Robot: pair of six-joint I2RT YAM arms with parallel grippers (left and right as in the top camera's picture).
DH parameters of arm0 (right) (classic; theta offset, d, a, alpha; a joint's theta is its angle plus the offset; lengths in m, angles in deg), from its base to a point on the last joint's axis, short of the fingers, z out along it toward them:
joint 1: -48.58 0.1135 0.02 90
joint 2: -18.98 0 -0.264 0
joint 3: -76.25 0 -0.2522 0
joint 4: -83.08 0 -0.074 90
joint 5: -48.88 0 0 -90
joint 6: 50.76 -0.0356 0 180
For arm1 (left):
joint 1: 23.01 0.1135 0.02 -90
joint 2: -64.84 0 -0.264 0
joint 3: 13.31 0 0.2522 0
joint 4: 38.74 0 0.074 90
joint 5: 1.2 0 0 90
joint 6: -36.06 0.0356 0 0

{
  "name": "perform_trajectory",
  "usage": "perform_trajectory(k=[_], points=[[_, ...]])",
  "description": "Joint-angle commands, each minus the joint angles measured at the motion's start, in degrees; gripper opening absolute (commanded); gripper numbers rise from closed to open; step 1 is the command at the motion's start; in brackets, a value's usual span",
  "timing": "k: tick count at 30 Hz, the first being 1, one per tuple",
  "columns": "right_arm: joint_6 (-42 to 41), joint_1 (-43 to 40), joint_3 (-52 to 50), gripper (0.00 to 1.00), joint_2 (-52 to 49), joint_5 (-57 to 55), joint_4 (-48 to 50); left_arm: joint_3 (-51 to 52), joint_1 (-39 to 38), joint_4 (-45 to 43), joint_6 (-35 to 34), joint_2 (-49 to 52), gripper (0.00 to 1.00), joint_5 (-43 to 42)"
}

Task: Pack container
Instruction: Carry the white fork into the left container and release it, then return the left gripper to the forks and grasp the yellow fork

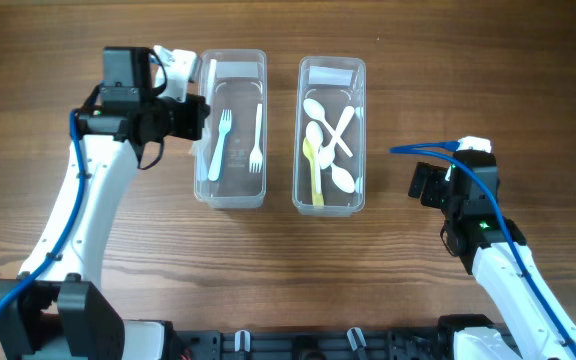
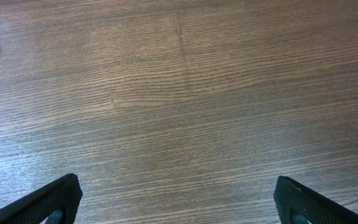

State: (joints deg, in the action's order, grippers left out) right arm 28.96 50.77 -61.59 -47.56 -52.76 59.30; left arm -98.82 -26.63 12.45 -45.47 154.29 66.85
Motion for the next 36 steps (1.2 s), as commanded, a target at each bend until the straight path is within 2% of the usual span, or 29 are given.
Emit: perform_trajectory(k=[1,3,4,5,6,8,10,15,18,21,22,23,25,26,28,29,33,36], points=[[-0.79,0.13,0.09,1.00,-0.02,-0.35,0.15,-0.28,-2.86,-0.39,-4.46,-0.20,0.04,2.29],[-0.76,0.13,0.09,1.00,-0.02,-0.35,0.15,-0.26,-3.41,-0.42,-4.46,0.04,0.04,2.54],[-0.79,0.13,0.09,1.00,-0.02,-0.35,0.15,-0.28,-3.41,-0.44,-4.48,0.15,0.14,2.51],[-0.79,0.13,0.09,1.00,-0.02,-0.35,0.15,-0.28,-3.41,-0.55,-4.46,0.35,0.64,2.51],[-0.76,0.13,0.09,1.00,-0.02,-0.35,0.15,-0.28,-3.41,-1.22,-4.44,0.33,0.85,2.51],[-0.76,0.13,0.09,1.00,-0.02,-0.35,0.15,-0.28,-3.15,-2.60,-4.35,0.33,0.99,2.58],[-0.76,0.13,0.09,1.00,-0.02,-0.35,0.15,-0.28,-2.10,-4.52,-4.24,0.20,1.00,4.96],[-0.79,0.13,0.09,1.00,-0.02,-0.35,0.13,-0.28,3.69,-3.65,-5.40,-1.60,1.00,18.97],[-0.76,0.13,0.09,1.00,-0.02,-0.35,0.15,-0.28,13.16,-2.23,-21.51,-1.60,1.00,23.78],[-0.76,0.13,0.09,1.00,-0.02,-0.35,0.15,-0.26,20.63,-2.03,-39.74,-1.57,1.00,23.26],[-0.76,0.13,0.09,1.00,-0.02,-0.35,0.15,-0.28,22.71,-2.03,-45.31,-1.57,1.00,20.37],[-0.76,0.13,0.09,1.00,-0.02,-0.35,0.15,-0.28,23.76,-1.46,-46.23,-1.57,1.00,15.85],[-0.79,0.13,0.09,1.00,-0.02,-0.35,0.15,-0.26,24.92,0.59,-46.31,-1.57,1.00,15.58],[-0.79,0.13,0.09,1.00,-0.02,-0.35,0.15,-0.26,25.18,1.36,-48.43,-1.49,0.99,15.63],[-0.79,0.13,0.09,1.00,-0.02,-0.35,0.15,-0.26,25.16,8.94,-77.46,-0.55,0.91,22.99],[-0.76,0.13,0.09,1.00,-0.02,-0.35,0.15,-0.24,25.14,10.25,-83.52,0.28,0.91,23.30],[-0.76,0.13,0.09,1.00,-0.02,-0.35,0.13,-0.11,23.98,9.16,-94.03,7.91,0.93,23.56],[-0.76,0.13,0.09,1.00,-0.02,-0.35,0.15,-0.11,23.96,3.89,-95.95,13.77,0.90,22.84]])
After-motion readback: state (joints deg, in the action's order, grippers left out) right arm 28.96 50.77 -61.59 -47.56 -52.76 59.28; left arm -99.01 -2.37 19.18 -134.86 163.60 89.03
